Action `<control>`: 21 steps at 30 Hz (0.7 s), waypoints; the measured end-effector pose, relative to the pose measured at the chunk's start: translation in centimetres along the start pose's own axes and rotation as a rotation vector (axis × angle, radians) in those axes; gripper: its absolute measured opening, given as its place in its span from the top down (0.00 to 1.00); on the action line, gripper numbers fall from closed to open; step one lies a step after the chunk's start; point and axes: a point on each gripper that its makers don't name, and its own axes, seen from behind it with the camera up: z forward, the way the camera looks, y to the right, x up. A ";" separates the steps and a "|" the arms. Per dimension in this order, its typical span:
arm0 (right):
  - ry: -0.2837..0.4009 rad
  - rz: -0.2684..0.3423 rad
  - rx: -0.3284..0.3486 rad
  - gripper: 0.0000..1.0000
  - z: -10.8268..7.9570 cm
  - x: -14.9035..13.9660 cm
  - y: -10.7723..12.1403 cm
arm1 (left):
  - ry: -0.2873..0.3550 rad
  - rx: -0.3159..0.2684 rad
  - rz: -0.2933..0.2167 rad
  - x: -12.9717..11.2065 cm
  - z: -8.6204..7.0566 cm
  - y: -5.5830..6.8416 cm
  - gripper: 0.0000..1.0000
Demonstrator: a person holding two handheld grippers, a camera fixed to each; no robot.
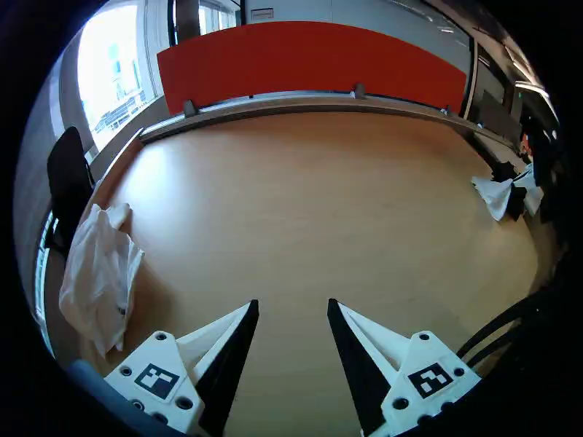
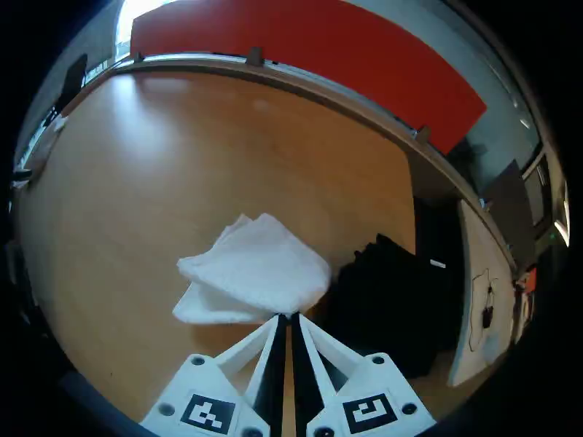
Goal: Fold towel
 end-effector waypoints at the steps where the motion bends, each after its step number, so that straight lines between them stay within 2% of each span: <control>1: -0.003 0.003 -0.003 0.95 0.1 -0.1 0.1 | 0.000 0.000 -0.001 0.0 0.0 0.0 0.31; 21: -0.035 0.029 -0.031 0.92 0.3 -2.0 1.0 | -0.001 0.000 0.008 0.4 0.2 0.6 0.31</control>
